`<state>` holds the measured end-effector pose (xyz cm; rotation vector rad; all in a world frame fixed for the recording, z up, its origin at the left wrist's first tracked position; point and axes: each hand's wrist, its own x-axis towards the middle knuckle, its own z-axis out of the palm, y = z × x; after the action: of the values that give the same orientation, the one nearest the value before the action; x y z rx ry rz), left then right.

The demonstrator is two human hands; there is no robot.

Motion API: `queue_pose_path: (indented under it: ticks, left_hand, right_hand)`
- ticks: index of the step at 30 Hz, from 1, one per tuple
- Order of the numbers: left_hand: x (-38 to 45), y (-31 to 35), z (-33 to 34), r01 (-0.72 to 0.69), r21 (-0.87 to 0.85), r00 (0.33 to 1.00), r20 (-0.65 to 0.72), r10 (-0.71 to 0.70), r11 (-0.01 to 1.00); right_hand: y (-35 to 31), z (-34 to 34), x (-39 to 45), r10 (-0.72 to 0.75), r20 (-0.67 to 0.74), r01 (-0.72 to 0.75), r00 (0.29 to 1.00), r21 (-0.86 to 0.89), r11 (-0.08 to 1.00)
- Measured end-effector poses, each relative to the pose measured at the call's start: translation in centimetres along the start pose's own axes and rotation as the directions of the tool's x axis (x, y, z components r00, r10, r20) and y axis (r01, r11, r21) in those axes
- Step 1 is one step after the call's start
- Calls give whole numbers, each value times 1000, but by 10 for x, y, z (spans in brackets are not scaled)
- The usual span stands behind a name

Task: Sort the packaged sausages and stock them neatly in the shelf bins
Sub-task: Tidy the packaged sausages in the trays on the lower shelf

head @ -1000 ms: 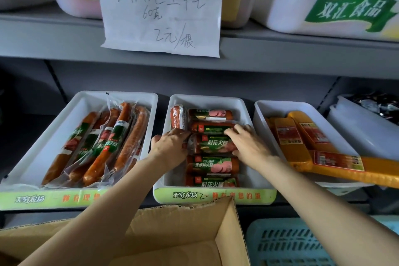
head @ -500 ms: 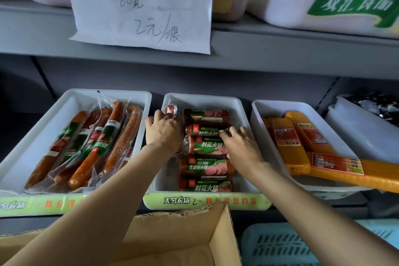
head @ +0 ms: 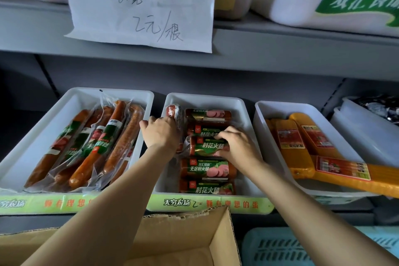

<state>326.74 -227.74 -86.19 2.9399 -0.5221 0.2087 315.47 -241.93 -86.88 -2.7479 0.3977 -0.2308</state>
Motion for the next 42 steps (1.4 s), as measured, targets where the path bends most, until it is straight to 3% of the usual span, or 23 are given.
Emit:
queue_pose_path:
  ticks: [5, 9, 11, 12, 14, 16, 18, 19, 21, 22, 24, 26, 29, 31, 32, 33, 35, 38, 42]
  left_hand:
    - [-7, -3, -8, -16, -172, 1000, 2, 16, 985]
    - [-19, -13, -27, -67, -467, 995, -99, 23, 882]
    - [-16, -22, -41, -78, -582, 988, -156, -18, 809]
    - [-15, -28, -49, -74, -641, 988, -150, -29, 764]
    - [-19, -36, -63, -32, -843, 998, -57, -31, 538]
    - [-34, -40, -72, 51, -979, 998, 60, 37, 196]
    - [-49, -39, -73, 111, -992, 987, 117, 106, 59]
    - [-55, -37, -72, 141, -990, 982, 140, 129, 5]
    - [-61, -33, -71, 210, -976, 966, 200, 161, -48]
    - [-61, -30, -71, 236, -971, 958, 228, 176, -28]
    - [-62, -27, -72, 240, -963, 948, 259, 186, 119]
    - [-63, -23, -75, 232, -958, 943, 263, 202, 167]
    - [-67, -8, -83, 388, -921, 869, 375, 322, 25]
    - [-69, -2, -83, 536, -841, 789, 469, 398, -73]
    - [-71, -1, -80, 588, -805, 757, 516, 402, -74]
    - [-73, -4, -75, 606, -795, 744, 557, 370, -19]
    - [-74, -15, -61, 484, -845, 818, 529, 226, 228]
    - [-69, -30, -50, 207, -807, 917, 357, 177, 553]
    - [-64, -31, -52, -19, -640, 897, 328, 295, 768]
  right_hand:
    - [-3, 0, -3, 36, -4, -36, 999, -31, 999]
    - [-8, -1, 0, 121, 92, -119, 988, -30, 992]
    - [-13, -5, 2, 156, 105, -163, 982, 62, 985]
    - [-17, -8, 2, 166, 68, -176, 984, 191, 966]
    - [-32, -18, -4, 199, -6, -169, 980, 509, 844]
    - [-51, -26, -14, 199, 114, -211, 973, 783, 585]
    - [-64, -28, -23, 148, 295, -328, 944, 891, 315]
    - [-68, -30, -26, 110, 335, -352, 936, 905, 239]
    - [-74, -37, -33, 105, 300, -317, 948, 922, 222]
    - [-75, -40, -34, 143, 274, -305, 951, 910, 282]
    - [-74, -51, -36, 227, 187, -279, 956, 817, 504]
    - [-66, -66, -34, 319, -33, -239, 947, 591, 771]
    - [-70, -83, -41, 273, -265, -236, 925, 164, 958]
    - [-76, -75, -48, 147, -211, -145, 966, 25, 989]
    - [-75, -68, -50, 100, -117, -89, 988, 98, 991]
    - [-74, -63, -53, 80, 6, -79, 997, 242, 967]
    - [-62, -60, -53, 78, 203, -159, 976, 424, 892]
    - [-29, -59, -48, 164, 198, -212, 966, 253, 944]
    - [-14, -48, -47, 164, 232, -199, 959, 136, 971]
